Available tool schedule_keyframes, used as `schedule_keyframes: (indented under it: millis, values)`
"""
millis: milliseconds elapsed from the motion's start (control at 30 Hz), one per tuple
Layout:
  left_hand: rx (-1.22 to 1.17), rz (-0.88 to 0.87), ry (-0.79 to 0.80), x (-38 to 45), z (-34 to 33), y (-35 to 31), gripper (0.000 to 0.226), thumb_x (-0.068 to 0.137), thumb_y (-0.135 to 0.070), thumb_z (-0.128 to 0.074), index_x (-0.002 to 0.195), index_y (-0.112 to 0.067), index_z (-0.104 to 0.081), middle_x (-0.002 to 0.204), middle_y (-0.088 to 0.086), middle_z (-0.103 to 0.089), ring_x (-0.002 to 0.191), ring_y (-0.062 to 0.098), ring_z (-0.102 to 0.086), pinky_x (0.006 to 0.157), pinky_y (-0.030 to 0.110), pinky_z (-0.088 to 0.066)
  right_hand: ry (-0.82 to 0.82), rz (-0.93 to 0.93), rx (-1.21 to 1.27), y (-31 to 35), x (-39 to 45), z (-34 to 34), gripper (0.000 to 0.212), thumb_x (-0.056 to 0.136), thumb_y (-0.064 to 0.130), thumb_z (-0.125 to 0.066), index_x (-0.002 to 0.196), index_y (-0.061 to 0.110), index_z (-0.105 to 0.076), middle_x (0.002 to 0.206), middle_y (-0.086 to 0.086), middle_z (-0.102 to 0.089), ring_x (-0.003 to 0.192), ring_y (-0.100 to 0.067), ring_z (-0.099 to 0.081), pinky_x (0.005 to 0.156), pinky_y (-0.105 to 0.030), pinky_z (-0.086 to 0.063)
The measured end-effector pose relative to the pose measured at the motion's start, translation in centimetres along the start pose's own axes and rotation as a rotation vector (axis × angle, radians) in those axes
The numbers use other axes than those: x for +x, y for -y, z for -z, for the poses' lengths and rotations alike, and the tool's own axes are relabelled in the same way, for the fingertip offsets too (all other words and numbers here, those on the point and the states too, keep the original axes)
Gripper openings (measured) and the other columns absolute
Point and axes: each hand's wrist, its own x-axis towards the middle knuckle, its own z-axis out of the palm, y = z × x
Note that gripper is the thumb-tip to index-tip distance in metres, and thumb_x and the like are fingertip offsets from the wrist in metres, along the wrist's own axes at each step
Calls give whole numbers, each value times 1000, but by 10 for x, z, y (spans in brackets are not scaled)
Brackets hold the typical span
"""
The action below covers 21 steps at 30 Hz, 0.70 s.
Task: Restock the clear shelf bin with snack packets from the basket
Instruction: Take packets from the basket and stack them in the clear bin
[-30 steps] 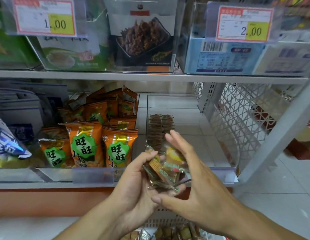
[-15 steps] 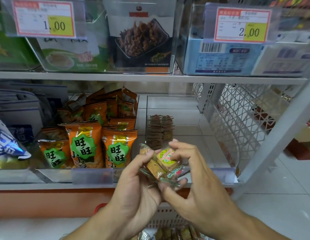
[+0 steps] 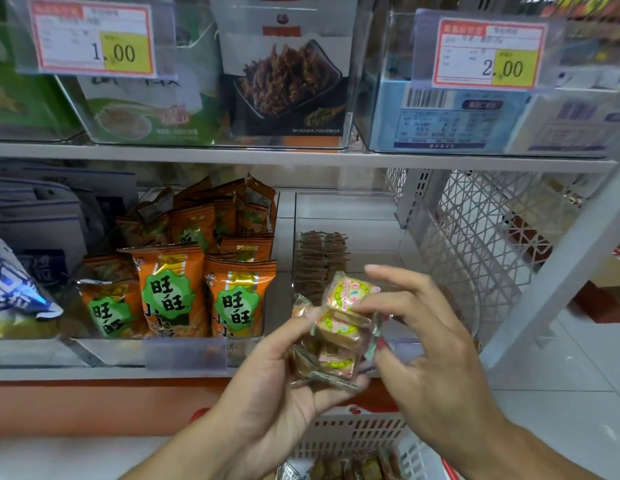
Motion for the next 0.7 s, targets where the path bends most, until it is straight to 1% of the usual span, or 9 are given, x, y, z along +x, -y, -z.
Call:
schedule_keyframes:
  millis: [133,200,267,333,367,433,500,600,700]
  values:
    - [8,-34,-7,0,1,1,40,71,-26,-81,103,-2,-79,112,32,-71,91,41,-74,68,45,-64,97,-230,148,-3,-4,-4,64,79,-20,-55,100,38,-71,131,19,-56,123,-9,-60,93,-17,-51]
    - [18,-61,-11,0,1,1,37,69,-22,-81,101,-3,-79,108,31,-73,85,38,-76,64,42,-64,133,-318,239,-4,-2,-4,56,85,-10,-47,100,37,-72,132,19,-59,124,-7,-59,94,-17,-49]
    - [25,-78,-27,0,2,1,38,72,-21,-81,106,-4,-77,110,31,-72,86,39,-76,63,40,-63,160,-416,355,-6,1,-3,38,92,9,-46,101,32,-74,132,17,-61,124,-7,-59,95,-26,-50]
    - [38,-95,-34,0,2,1,39,76,-19,-86,111,-4,-76,112,31,-72,89,39,-76,66,41,-64,127,-494,440,-6,4,-2,12,97,27,-63,96,29,-74,125,12,-68,115,-8,-65,92,-31,-53]
    - [41,-105,-40,0,3,2,42,77,-19,-87,114,-3,-74,113,31,-71,91,40,-75,67,42,-64,105,-537,475,-5,5,-2,5,91,31,-72,94,28,-74,120,8,-71,108,-11,-69,90,-32,-56]
    - [37,-123,-60,1,4,3,48,79,-17,-83,121,-1,-68,115,32,-70,95,44,-74,70,46,-64,80,-678,589,-7,7,-2,27,75,28,-78,101,23,-71,112,2,-74,98,-18,-73,83,-33,-60]
    - [28,-129,-83,2,7,5,53,77,-16,-80,124,2,-65,114,33,-70,97,44,-74,70,47,-64,117,-862,693,-9,9,2,43,68,28,-80,110,22,-70,108,0,-75,97,-19,-73,79,-31,-60]
    - [55,-162,-103,4,9,6,56,73,-15,-78,125,2,-62,116,31,-70,102,43,-73,73,48,-63,280,-971,682,-8,12,8,35,76,34,-75,110,23,-75,112,-5,-76,102,-17,-70,80,-34,-54]
    - [145,-234,-144,6,10,8,55,68,-6,-82,119,-9,-63,106,23,-75,94,38,-75,67,43,-63,264,-1033,731,-8,13,10,29,80,30,-74,109,25,-73,113,-5,-76,101,-17,-71,77,-36,-53]
